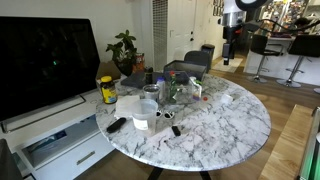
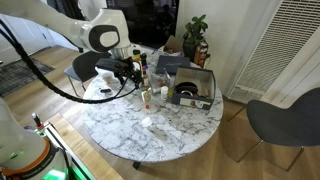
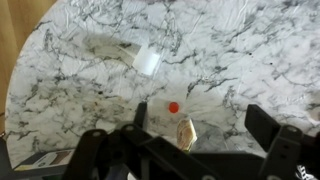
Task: Place the orange cap on the green bottle
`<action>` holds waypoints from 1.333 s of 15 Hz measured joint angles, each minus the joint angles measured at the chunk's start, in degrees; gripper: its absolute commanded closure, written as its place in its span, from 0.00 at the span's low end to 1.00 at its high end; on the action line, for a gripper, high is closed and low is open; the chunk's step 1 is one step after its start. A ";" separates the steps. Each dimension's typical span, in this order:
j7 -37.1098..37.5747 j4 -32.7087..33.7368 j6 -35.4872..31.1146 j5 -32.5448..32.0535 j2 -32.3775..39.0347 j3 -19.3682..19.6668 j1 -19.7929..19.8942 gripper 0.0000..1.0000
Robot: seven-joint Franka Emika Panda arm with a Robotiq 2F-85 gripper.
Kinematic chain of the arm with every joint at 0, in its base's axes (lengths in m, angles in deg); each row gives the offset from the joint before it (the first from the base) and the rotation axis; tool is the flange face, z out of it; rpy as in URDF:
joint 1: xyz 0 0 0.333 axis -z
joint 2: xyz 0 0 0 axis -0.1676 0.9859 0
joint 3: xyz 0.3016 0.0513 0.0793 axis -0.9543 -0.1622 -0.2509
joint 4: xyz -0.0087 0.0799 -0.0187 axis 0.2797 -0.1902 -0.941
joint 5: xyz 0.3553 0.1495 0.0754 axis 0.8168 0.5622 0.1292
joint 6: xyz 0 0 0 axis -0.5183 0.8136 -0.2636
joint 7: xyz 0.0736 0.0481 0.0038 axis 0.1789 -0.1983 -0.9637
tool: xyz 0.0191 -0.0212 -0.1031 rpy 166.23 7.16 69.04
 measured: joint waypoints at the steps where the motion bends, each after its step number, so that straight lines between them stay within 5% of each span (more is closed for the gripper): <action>1: -0.30 -0.81 -3.29 -1.28 1.55 0.01 0.01 0.00; 8: -1.68 -4.89 -24.13 -10.06 12.43 1.01 0.45 0.00; 15: -3.10 -4.67 -26.05 -10.10 13.94 1.32 0.58 0.00; 20: -11.83 -3.54 -34.01 -7.27 18.41 1.26 0.73 0.00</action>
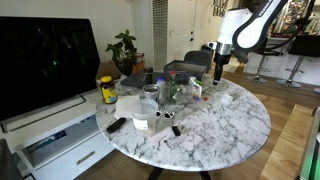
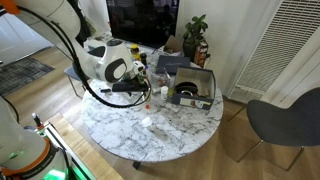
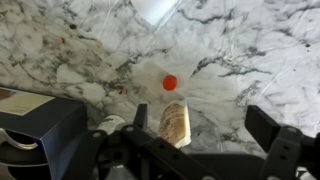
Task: Place the orange cap on the green bottle
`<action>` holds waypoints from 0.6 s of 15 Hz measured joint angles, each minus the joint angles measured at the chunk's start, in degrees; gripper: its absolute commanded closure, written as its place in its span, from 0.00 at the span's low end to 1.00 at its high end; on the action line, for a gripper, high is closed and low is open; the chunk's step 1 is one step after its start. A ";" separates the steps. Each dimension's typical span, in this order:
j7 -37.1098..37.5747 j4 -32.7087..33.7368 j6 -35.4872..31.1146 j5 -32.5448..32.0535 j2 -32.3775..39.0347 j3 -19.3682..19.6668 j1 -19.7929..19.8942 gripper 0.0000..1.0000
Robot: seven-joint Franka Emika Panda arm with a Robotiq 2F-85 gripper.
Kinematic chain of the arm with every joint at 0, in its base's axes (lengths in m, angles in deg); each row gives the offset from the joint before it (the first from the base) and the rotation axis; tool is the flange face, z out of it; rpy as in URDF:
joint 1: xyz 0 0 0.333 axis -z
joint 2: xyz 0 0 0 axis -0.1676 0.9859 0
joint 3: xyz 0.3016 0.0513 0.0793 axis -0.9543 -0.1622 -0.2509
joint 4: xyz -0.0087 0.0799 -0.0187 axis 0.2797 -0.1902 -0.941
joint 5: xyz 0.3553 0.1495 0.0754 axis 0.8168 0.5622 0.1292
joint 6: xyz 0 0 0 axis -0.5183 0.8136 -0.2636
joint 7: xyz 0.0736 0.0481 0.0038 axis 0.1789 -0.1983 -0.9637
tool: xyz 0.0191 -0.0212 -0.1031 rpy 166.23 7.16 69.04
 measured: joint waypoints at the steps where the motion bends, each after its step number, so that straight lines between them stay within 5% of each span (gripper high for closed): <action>1: -2.45 0.07 -1.74 1.83 1.34 -0.34 0.38 0.00; 9: -18.35 2.53 -7.38 13.21 12.03 -13.18 13.21 0.00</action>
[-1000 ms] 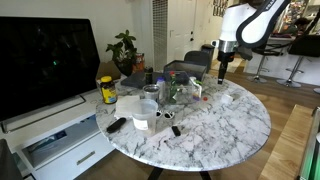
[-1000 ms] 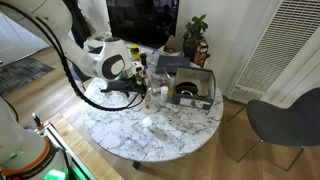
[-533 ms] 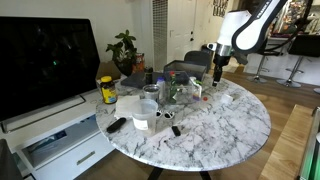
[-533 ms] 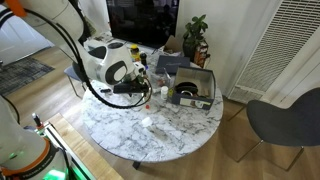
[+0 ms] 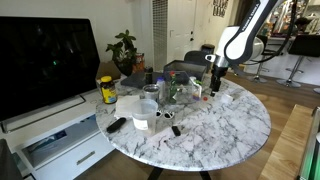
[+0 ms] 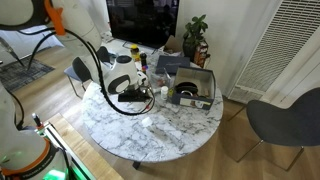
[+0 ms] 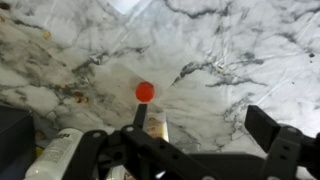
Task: Place the orange cap on the green bottle
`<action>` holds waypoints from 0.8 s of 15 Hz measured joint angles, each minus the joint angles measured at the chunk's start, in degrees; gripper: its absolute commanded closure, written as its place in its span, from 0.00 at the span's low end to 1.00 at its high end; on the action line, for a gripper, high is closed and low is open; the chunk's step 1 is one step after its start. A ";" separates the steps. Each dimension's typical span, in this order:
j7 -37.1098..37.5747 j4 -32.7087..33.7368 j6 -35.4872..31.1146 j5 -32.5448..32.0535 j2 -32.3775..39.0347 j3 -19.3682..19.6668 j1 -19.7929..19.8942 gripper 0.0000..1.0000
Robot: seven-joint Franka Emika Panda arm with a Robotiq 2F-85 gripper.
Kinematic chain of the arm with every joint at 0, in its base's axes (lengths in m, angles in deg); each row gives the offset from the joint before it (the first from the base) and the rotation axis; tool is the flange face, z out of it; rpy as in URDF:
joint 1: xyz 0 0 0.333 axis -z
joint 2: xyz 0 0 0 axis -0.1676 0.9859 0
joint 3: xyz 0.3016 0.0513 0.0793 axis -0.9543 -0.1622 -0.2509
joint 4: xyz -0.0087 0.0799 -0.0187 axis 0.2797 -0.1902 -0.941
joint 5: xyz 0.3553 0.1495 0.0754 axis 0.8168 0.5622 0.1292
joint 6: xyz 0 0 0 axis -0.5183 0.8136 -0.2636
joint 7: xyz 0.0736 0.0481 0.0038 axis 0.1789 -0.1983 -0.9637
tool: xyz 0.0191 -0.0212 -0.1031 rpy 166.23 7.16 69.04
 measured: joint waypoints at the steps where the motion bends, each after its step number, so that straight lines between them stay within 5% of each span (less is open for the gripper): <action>1: -0.21 0.78 -0.01 -0.14 1.04 0.01 0.70 0.00; 8: -1.09 6.36 0.10 -0.19 6.68 -0.96 5.13 0.02; 12: -1.09 8.82 0.33 -0.19 9.34 -2.09 6.40 0.36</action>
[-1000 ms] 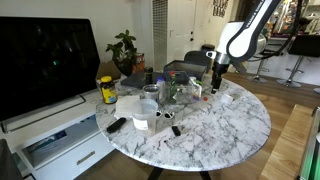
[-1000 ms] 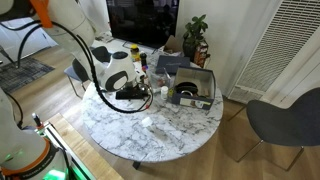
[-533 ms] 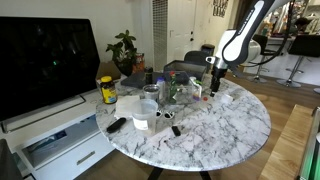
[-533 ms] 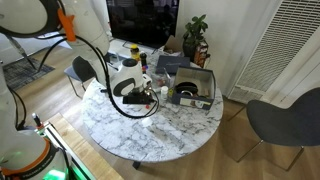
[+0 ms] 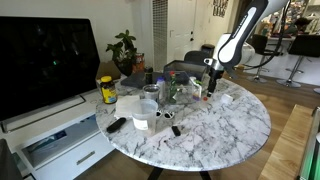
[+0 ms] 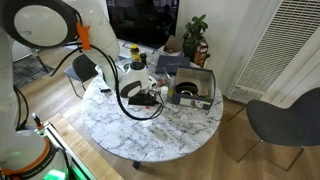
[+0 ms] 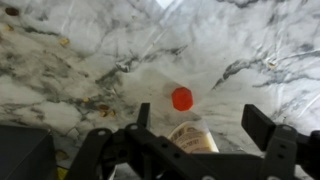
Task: Place the orange cap on the green bottle
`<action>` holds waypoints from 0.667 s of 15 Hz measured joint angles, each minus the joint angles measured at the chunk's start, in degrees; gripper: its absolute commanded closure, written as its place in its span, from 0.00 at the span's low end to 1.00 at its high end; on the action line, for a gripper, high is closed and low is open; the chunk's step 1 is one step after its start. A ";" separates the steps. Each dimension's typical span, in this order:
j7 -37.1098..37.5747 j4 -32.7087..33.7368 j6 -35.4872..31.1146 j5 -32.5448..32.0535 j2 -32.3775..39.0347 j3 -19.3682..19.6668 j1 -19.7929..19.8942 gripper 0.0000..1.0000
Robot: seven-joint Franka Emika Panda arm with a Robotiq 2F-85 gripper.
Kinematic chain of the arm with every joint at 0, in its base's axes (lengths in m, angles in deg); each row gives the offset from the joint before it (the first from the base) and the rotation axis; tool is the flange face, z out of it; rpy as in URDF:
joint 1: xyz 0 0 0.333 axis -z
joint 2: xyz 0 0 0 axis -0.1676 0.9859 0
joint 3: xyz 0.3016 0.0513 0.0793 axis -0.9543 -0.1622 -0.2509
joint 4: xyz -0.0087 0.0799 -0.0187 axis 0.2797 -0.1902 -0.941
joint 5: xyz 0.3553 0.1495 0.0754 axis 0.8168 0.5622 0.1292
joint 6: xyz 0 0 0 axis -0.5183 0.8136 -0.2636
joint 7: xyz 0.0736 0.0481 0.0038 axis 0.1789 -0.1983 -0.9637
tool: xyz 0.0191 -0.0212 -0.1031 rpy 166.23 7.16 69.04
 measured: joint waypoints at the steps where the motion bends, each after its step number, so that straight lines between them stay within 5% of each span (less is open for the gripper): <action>1: 0.00 0.59 0.20 0.00 0.59 -0.10 0.08 0.42; 4: 0.00 2.18 0.76 0.00 2.09 -0.12 0.08 0.56; 10: 0.04 4.89 3.68 0.00 3.87 -0.03 0.00 0.50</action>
